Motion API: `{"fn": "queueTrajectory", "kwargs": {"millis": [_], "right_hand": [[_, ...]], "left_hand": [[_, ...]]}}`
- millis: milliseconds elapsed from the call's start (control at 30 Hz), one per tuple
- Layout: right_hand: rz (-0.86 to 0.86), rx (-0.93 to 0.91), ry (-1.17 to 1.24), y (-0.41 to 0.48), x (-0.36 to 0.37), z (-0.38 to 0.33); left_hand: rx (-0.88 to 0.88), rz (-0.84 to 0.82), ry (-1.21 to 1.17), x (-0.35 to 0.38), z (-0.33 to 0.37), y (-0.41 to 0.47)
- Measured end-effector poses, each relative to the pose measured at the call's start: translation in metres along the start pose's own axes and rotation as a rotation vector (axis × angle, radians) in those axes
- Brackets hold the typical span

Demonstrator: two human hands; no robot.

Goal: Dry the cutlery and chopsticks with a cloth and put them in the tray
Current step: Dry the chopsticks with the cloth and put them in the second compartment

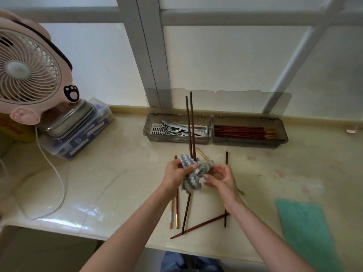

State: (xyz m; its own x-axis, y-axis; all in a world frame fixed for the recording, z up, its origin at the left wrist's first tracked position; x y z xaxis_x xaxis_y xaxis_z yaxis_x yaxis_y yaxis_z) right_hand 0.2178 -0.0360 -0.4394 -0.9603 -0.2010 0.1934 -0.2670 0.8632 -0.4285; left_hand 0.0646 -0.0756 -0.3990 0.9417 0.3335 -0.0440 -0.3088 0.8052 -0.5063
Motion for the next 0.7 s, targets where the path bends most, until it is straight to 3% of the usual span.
{"fn": "queueTrajectory", "kwargs": {"millis": [133, 333, 500, 567, 700], "right_hand": [[-0.238, -0.131, -0.237, 0.005, 0.019, -0.013], [-0.108, -0.214, -0.339, 0.005, 0.011, -0.026], [-0.274, -0.100, -0.044, 0.007, 0.022, -0.038], [-0.318, -0.066, -0.029, 0.008, 0.034, -0.043], [-0.207, -0.076, -0.027, 0.012, 0.040, -0.054]], "left_hand": [[-0.044, -0.105, -0.016, 0.006, -0.002, -0.003], [-0.070, -0.140, 0.015, 0.011, -0.004, -0.005], [-0.026, -0.116, 0.057, 0.006, 0.000, -0.009], [-0.010, -0.113, 0.124, 0.010, 0.003, -0.012], [-0.019, -0.121, 0.176, 0.017, 0.002, -0.012]]}}
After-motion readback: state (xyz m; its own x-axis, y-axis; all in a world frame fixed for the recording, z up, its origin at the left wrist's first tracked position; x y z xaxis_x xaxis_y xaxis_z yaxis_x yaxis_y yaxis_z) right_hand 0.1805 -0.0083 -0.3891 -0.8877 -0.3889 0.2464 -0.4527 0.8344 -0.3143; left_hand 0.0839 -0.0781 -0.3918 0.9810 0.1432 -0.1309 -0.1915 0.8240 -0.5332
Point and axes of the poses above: each hand's wrist, its own y-axis towards the middle knuckle, its own x-axis out of the palm, z = x × y, the point moved 9 cm from there along y, towards the middle knuckle, and after that the axes turned 7 degrees about y, right-handed, at the moved point
